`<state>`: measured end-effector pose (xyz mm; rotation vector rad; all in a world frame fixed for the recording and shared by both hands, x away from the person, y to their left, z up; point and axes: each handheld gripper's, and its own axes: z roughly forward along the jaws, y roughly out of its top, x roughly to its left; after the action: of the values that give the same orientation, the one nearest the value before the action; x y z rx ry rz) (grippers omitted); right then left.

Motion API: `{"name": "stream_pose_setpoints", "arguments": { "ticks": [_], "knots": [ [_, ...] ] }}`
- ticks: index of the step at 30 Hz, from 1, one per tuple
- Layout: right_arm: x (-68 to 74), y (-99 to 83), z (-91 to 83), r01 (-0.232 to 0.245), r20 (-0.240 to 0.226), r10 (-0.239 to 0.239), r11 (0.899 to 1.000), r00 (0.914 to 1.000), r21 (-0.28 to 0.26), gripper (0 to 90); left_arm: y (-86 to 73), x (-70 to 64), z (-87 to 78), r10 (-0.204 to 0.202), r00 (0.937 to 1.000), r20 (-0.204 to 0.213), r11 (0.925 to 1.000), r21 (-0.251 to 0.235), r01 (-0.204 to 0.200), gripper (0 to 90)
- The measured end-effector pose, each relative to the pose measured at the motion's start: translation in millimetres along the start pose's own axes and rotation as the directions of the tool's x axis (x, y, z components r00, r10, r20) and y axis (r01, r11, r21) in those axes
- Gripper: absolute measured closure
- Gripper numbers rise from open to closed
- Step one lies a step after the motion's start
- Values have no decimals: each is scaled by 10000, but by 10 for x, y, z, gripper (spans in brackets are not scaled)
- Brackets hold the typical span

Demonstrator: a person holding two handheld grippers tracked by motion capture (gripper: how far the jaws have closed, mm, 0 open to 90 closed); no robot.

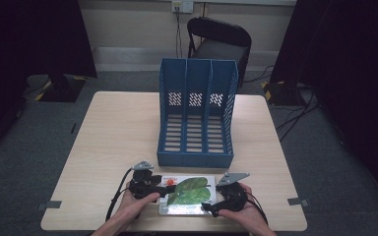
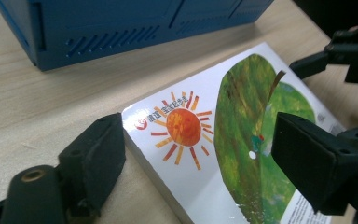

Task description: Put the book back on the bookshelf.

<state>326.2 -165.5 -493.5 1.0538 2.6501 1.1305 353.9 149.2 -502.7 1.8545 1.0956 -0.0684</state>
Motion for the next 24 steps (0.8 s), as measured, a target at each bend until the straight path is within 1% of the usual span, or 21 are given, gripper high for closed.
{"name": "stream_pose_setpoints", "arguments": {
  "ticks": [1, 2, 3, 4, 5, 6, 7, 8, 9, 10, 11, 12, 13, 14, 16, 17, 18, 19, 24],
  "knots": [
    [0, 1, 0, 0, 3, 0, 10000, 10000, 8, 107, 2, 37, -23, -439, 9987, 275, 9989, -149, 443, 198],
    [-1, 1, 1, 13, 2, -13, 10000, 10000, -3, 107, 3, 57, -36, -711, 9966, 404, 9971, -238, 721, 209],
    [1, 0, 0, 1, 7, -1, 10000, 10000, 4, 107, 5, 78, -49, -909, 9944, 532, 9952, -302, 926, 225],
    [1, 0, 0, 1, 7, -1, 10000, 10000, 4, 107, 5, 78, -49, -909, 9944, 532, 9952, -302, 926, 246],
    [2, 0, 1, 7, 9, -7, 10000, 10000, 2, 105, 2, 105, -70, -1340, 9882, 737, 9896, -433, 1374, 262],
    [2, 0, 1, -9, 14, 9, 10000, 10000, 4, 104, 4, 112, -77, -1482, 9855, 832, 9870, -501, 1527, 269],
    [1, 0, 1, -21, 1, 21, 10000, 10000, 0, 104, 4, 112, -77, -1482, 9855, 832, 9870, -501, 1527, 269],
    [1, 0, 1, -21, 1, 21, 10000, 10000, 0, 104, 5, 120, -85, -1604, 9824, 962, 9843, -592, 1665, 269],
    [-4, 0, -1, -60, -37, 60, 10000, 10000, -9, 103, 12, 134, -104, -1795, 9770, 1152, 9800, -658, 1878, 272],
    [-4, 0, -1, -54, -35, 54, 10000, 10000, -13, 103, 12, 134, -104, -1795, 9770, 1152, 9800, -658, 1878, 281],
    [-4, 0, 0, -52, -36, 52, 10000, 10000, -20, 103, 14, 155, -124, -1957, 9725, 1265, 9766, -655, 2050, 296],
    [-4, 0, -1, -51, -37, 51, 10000, 10000, -13, 104, 14, 155, -124, -1957, 9725, 1265, 9766, -655, 2050, 303],
    [-5, 0, -1, -58, -39, 58, 10000, 10000, -12, 103, 10, 168, -134, -2226, 9648, 1400, 9698, -694, 2338, 311],
    [-5, 0, -1, -58, -39, 58, 10000, 10000, -12, 103, 10, 168, -134, -2226, 9648, 1400, 9698, -694, 2338, 311],
    [-4, 0, -1, -67, -32, 67, 10000, 10000, -16, 104, 6, 181, -140, -2311, 9609, 1522, 9672, -707, 2438, 312],
    [-6, 0, -2, -92, -44, 92, 10000, 9999, -24, 103, 2, 187, -142, -2520, 9542, 1612, 9613, -716, 2660, 314],
    [-8, 0, -2, -98, -57, 98, 9999, 9999, -31, 103, 2, 193, -143, -2606, 9510, 1667, 9582, -762, 2759, 313],
    [-9, 0, -3, -125, -66, 125, 9999, 9999, -22, 103, 1, 197, -148, -2727, 9459, 1758, 9546, -728, 2887, 312],
    [-9, 1, -4, -170, -94, 170, 9999, 9998, -26, 99, 3, 196, -148, -2768, 9441, 1792, 9523, -800, 2944, 309]
  ]
}}
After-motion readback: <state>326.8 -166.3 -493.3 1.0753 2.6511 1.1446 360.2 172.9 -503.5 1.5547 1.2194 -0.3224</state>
